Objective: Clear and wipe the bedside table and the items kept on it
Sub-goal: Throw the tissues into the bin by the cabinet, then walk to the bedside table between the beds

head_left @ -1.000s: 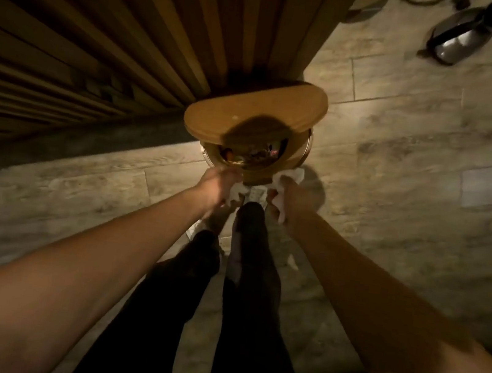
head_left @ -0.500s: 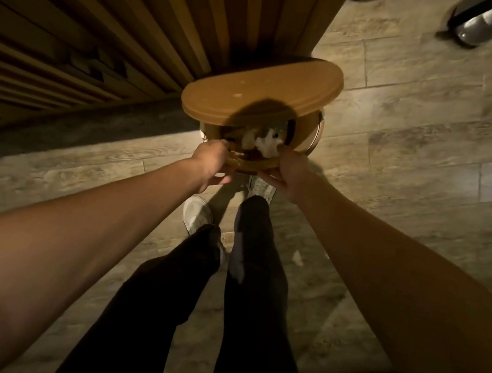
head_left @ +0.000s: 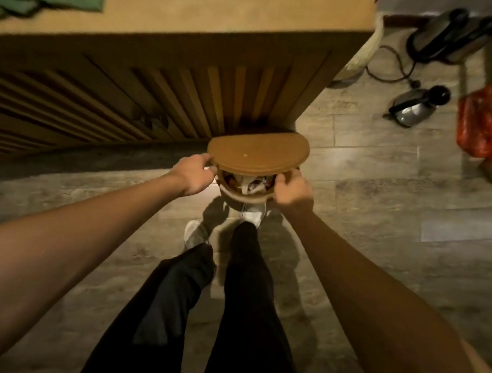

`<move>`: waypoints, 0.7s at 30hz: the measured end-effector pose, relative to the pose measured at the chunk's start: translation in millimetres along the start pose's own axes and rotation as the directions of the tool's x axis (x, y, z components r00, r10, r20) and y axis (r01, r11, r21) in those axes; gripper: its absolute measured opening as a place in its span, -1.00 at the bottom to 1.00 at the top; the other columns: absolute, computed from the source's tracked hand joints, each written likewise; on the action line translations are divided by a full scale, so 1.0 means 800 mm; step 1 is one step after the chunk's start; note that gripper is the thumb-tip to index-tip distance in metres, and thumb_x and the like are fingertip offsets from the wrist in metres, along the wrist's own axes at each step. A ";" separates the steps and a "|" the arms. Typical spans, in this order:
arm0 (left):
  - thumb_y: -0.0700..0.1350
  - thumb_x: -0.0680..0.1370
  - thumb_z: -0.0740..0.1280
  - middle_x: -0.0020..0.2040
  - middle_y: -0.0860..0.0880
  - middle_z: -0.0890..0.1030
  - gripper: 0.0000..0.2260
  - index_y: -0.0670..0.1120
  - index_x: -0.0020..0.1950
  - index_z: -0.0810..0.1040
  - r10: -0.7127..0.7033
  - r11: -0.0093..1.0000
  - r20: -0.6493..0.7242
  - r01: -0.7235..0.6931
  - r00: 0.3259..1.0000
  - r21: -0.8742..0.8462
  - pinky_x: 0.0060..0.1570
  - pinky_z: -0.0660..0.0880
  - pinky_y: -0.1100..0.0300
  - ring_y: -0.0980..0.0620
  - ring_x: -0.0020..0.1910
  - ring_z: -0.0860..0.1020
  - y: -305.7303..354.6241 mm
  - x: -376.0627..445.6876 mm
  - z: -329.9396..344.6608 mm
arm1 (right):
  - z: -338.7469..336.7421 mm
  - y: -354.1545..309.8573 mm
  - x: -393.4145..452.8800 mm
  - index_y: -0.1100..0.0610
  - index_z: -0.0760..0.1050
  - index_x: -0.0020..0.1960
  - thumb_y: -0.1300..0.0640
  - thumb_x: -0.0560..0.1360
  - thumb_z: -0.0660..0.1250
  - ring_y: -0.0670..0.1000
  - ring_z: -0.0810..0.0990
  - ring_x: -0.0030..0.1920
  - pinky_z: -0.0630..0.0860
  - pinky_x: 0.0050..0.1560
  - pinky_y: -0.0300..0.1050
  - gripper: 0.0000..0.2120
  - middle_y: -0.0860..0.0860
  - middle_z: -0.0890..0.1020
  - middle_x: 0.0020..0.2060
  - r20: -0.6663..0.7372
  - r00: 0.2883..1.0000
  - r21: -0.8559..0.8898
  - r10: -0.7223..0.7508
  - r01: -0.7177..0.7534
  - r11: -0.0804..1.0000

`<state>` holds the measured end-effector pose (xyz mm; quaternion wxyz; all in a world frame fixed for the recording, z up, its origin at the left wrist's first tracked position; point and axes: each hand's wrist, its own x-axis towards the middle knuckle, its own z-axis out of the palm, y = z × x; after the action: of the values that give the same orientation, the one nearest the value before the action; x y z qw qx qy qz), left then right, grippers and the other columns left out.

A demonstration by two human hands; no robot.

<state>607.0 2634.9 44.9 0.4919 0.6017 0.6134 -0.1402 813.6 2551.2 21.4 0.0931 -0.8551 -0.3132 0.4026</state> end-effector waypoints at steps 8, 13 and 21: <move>0.16 0.61 0.16 0.63 0.07 0.03 -0.39 0.13 0.61 0.01 0.563 0.769 -0.236 -0.396 0.792 0.503 0.23 0.51 -0.04 -0.08 0.53 0.20 0.031 -0.154 -0.088 | -0.088 -0.110 -0.111 -0.13 0.12 0.60 -0.19 0.63 0.07 0.07 0.08 0.60 0.21 0.50 0.11 -0.44 -0.02 0.11 0.62 -0.001 0.770 -0.463 -0.638 0.565 0.683; 0.16 0.60 0.15 0.64 0.03 -0.01 -0.38 0.14 0.62 -0.01 0.611 0.735 -0.385 -0.315 0.691 0.601 0.40 0.33 -0.09 -0.13 0.60 0.03 0.016 -0.211 -0.162 | -0.121 -0.213 -0.154 -0.09 0.09 0.62 -0.18 0.65 0.07 0.06 -0.03 0.62 0.11 0.56 0.15 -0.43 -0.02 0.05 0.63 0.007 0.640 -0.486 -0.769 0.674 0.557; 0.15 0.62 0.12 0.64 -0.01 -0.10 -0.37 0.12 0.62 -0.10 0.505 0.810 -0.548 -0.148 0.667 0.567 0.50 0.18 -0.16 -0.17 0.60 -0.09 -0.027 -0.255 -0.314 | -0.144 -0.335 -0.194 -0.09 0.03 0.63 -0.17 0.64 0.08 0.06 -0.05 0.63 0.12 0.58 0.10 -0.41 -0.02 0.03 0.64 -0.003 0.588 -0.492 -0.809 0.704 0.513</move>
<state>436.4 2699.2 312.6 0.0878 0.8148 0.5720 0.0361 702.0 2678.1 305.5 0.1004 -0.6676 -0.7252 0.1356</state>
